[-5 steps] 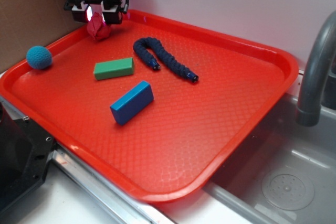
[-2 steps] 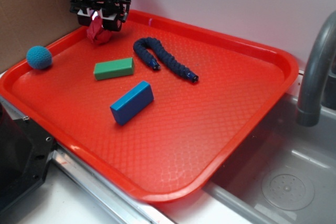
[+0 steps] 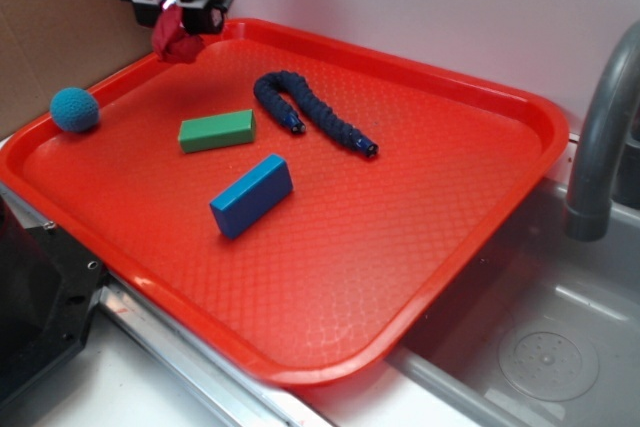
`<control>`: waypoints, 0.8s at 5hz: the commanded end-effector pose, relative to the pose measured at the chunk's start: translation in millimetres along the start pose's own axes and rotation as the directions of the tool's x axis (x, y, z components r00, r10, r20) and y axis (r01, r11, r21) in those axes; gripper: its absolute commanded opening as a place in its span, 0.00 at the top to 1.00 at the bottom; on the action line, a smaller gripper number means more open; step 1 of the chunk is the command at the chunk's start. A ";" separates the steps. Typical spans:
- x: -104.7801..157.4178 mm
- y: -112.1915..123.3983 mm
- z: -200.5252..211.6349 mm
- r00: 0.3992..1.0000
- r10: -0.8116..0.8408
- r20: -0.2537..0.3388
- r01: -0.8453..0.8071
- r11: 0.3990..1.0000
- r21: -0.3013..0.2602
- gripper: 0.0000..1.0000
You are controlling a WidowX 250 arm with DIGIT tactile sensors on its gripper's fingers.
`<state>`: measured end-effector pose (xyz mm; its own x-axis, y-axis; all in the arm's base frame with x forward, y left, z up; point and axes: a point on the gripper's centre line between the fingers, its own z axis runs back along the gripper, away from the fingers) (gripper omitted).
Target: Grab the red paper.
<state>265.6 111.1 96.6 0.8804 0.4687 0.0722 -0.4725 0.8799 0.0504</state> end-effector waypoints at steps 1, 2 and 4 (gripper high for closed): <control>-42.1 -25.0 130.7 0.986 -0.169 0.000 0.167 0.979 -0.116 1.00; -61.1 -38.8 159.3 0.971 -0.238 0.036 0.240 0.966 -0.090 1.00; -85.0 -53.9 174.5 0.907 -0.381 0.178 0.402 0.910 -0.100 1.00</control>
<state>214.4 -1.6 250.1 0.9784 0.0903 0.1858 -0.0865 0.9958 -0.0287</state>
